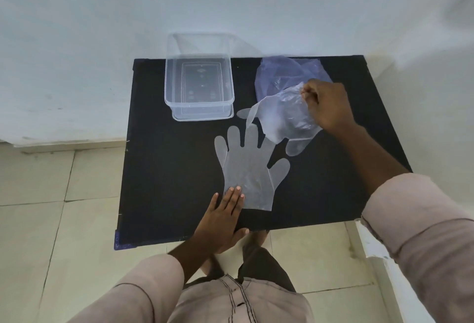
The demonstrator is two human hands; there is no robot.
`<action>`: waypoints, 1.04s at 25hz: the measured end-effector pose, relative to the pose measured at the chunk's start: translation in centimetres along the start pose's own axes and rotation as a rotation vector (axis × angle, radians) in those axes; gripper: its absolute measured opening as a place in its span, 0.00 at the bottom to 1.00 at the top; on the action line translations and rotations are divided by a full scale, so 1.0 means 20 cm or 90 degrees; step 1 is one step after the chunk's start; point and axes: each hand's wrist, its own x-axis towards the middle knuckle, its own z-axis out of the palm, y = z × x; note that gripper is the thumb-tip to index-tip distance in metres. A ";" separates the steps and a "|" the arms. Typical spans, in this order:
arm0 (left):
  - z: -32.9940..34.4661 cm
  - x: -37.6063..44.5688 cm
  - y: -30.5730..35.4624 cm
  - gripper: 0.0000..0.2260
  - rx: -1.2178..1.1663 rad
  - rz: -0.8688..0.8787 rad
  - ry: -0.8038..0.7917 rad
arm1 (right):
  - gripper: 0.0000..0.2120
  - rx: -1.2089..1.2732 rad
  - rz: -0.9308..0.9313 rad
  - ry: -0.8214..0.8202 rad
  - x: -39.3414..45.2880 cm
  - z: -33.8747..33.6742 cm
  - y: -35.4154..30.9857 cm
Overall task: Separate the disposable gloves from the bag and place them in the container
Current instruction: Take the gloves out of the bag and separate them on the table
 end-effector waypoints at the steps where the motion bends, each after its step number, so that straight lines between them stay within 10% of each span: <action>1: -0.02 0.00 0.01 0.38 -0.001 -0.004 -0.028 | 0.08 -0.007 -0.023 -0.019 0.01 -0.03 -0.01; 5: -0.42 0.04 0.04 0.30 -0.116 -0.023 -0.092 | 0.07 -0.026 -0.131 -0.142 0.04 -0.20 -0.12; 11: -1.23 0.10 -0.01 0.30 -0.231 0.013 0.501 | 0.06 -0.055 -0.219 -0.199 0.04 -0.43 -0.37; 17: -1.56 0.08 -0.09 0.05 -0.595 0.168 0.266 | 0.04 -0.016 -0.250 -0.226 -0.03 -0.63 -0.58; 26: -1.63 0.07 -0.10 0.12 -0.694 0.150 0.293 | 0.29 0.503 0.153 -0.287 -0.22 -0.58 -0.15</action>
